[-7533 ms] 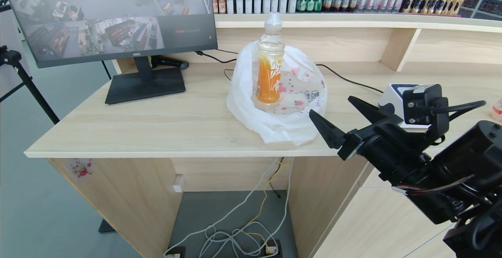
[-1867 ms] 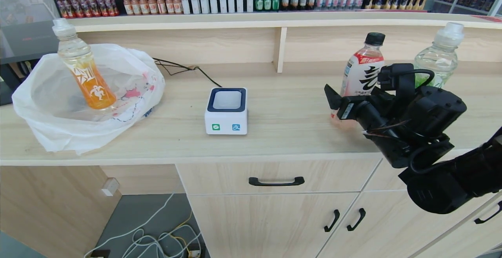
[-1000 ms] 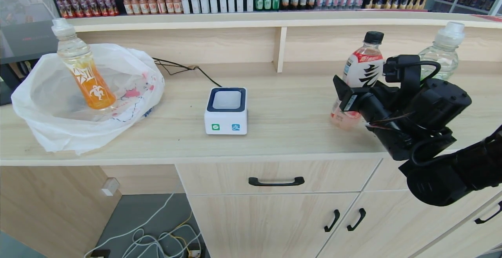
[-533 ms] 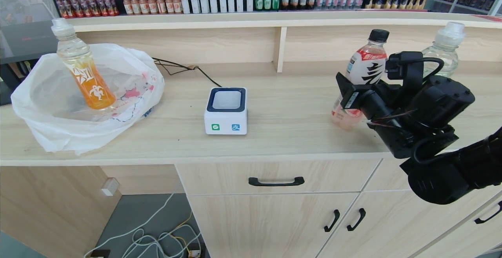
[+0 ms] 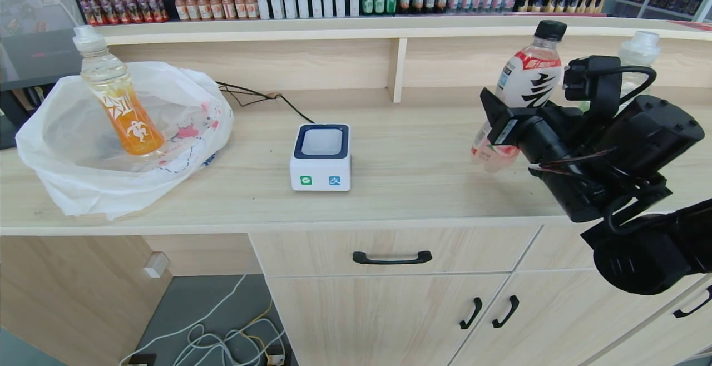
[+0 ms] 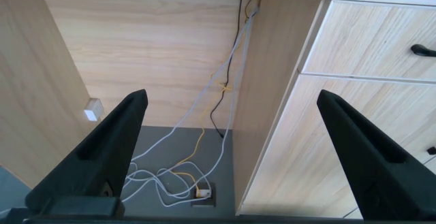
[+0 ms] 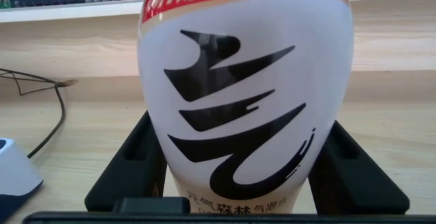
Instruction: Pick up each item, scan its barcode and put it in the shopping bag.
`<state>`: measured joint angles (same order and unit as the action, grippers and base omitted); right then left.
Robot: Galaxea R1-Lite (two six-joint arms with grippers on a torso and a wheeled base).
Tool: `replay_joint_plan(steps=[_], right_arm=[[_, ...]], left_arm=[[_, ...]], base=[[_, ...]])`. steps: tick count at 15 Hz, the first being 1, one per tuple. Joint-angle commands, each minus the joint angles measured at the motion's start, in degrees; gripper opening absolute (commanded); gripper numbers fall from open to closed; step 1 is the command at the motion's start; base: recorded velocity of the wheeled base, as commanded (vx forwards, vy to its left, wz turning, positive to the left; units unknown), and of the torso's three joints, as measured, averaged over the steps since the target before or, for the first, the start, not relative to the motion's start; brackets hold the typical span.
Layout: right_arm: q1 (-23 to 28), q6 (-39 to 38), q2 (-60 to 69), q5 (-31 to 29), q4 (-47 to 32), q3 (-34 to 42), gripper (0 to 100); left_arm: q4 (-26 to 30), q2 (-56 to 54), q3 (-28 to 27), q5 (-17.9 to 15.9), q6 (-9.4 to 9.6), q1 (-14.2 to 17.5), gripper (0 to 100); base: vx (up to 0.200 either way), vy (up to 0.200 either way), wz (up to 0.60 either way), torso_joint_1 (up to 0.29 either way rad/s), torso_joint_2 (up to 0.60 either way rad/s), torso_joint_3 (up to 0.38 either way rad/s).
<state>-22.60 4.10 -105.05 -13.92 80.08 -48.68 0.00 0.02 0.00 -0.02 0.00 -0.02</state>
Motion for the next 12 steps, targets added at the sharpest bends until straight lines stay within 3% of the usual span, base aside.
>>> replay_joint_plan(steps=[1, 4, 7, 12], right_arm=[[-1.13, 0.39, 3.36, -0.14, -0.01, 1.66, 0], [-5.44, 0.91, 7.22, -1.28, 0.16, 5.08, 0], [-11.06, 2.14, 13.99, -3.66, 0.25, 14.4, 0], [-12.2, 1.0, 21.29, -3.13, 0.43, 25.56, 0]], left_arm=[[0.0, -0.02, 0.0, 0.02, 0.0, 0.02, 100], [0.0, -0.02, 0.0, 0.02, 0.0, -0.06, 100], [0.0, -0.02, 0.0, 0.02, 0.0, 0.02, 100], [0.0, -0.02, 0.0, 0.02, 0.0, -0.06, 100]], base=[[0.0, 0.0, 0.0, 0.0, 0.0, 0.0], [0.0, 0.0, 0.0, 0.0, 0.0, 0.0], [0.0, 0.0, 0.0, 0.0, 0.0, 0.0], [0.0, 0.0, 0.0, 0.0, 0.0, 0.0]])
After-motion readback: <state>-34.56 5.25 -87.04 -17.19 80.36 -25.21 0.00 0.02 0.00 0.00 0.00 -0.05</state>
